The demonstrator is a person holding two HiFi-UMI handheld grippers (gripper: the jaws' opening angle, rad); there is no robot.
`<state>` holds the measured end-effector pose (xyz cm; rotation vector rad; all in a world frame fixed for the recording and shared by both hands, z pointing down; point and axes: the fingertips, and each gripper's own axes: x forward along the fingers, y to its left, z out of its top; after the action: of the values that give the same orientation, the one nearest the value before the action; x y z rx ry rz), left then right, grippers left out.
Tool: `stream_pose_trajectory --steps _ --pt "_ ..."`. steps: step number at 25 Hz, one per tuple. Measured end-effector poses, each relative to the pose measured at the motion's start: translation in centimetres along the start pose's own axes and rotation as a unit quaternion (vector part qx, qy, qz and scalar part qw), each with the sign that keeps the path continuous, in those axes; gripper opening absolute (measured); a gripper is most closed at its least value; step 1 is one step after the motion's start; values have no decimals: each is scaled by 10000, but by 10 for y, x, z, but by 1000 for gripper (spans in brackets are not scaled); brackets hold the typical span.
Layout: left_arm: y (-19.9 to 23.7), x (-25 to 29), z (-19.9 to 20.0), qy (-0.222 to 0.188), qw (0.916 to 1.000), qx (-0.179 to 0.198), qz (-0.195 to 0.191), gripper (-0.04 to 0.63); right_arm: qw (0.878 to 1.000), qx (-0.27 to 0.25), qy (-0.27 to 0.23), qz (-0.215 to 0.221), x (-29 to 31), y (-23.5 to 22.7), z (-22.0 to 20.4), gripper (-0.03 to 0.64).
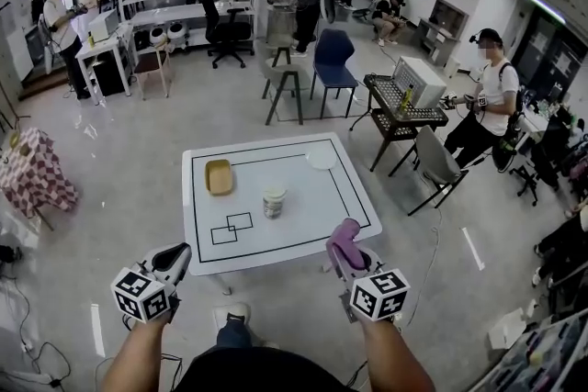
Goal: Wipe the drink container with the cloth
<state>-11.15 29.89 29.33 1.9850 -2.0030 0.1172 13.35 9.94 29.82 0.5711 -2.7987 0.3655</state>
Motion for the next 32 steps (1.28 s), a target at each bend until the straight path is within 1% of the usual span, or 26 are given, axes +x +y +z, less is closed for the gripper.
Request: stream_pose_trajectory --steps 4,9,14,20,27,32 --pt "14 16 4 23 9999 17 -155 34 9999 -39 59 -85 11 1 3 64" --pt "47 47 14 67 9994 33 -351 34 9998 22 181 -123 46 4 6 64" --pt "93 76 32 69 9989 78 -456 34 9996 37 261 -139 89 12 21 64" --pt "144 110 47 54 9980 -47 -630 34 9992 14 361 -185 139 22 43 64" --pt "188 148 56 106 9952 -22 -973 34 9979 92 337 -552 176 15 57 64" --pt "204 173 55 190 9911 70 -1319 34 9957 235 304 -847 192 13 53 64"
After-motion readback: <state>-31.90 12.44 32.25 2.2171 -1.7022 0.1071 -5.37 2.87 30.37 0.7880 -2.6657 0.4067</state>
